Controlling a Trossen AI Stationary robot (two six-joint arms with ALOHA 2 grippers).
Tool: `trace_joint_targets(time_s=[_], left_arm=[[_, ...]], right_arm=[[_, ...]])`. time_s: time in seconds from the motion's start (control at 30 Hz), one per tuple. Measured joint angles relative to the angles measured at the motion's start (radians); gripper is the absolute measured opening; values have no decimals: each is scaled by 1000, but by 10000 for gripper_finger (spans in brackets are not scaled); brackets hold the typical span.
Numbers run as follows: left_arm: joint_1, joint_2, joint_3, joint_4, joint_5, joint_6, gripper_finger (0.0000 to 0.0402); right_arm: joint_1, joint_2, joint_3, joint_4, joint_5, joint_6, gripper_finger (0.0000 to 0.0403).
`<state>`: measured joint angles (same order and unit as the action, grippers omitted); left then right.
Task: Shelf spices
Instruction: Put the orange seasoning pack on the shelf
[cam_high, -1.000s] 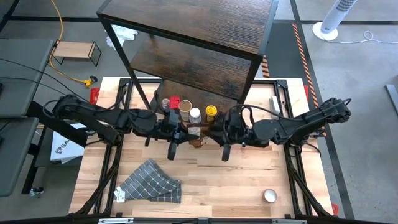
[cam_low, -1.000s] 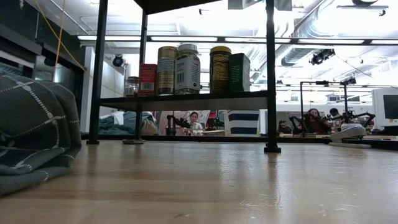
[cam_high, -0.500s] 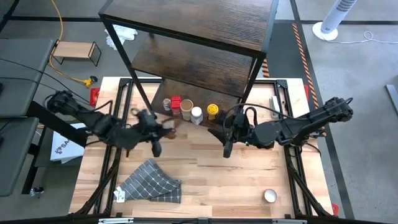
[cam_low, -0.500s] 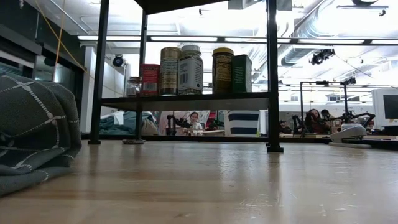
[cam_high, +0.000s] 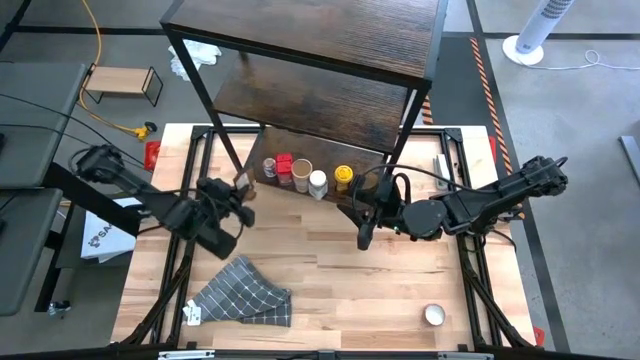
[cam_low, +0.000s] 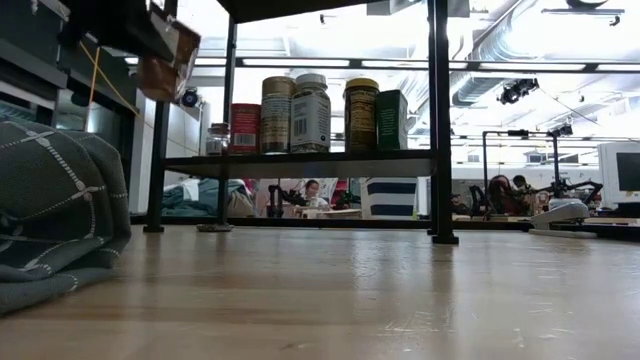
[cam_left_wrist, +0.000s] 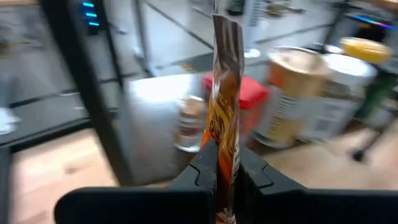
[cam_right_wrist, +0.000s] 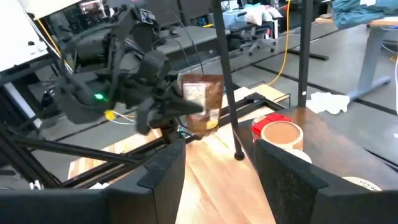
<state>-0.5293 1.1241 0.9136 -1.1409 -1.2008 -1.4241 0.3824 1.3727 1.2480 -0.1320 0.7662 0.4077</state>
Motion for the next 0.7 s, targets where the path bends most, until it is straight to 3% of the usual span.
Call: trace_joint_targets(time_s=[0.37,0.7], left_arm=[[186,117,0,-11,-141,-38,8],[269,213,0,2,-163,-99,8]], right_arm=[[-3,0,0,0,-5,1,190],[-3,0,0,-2,-6,-5,190]])
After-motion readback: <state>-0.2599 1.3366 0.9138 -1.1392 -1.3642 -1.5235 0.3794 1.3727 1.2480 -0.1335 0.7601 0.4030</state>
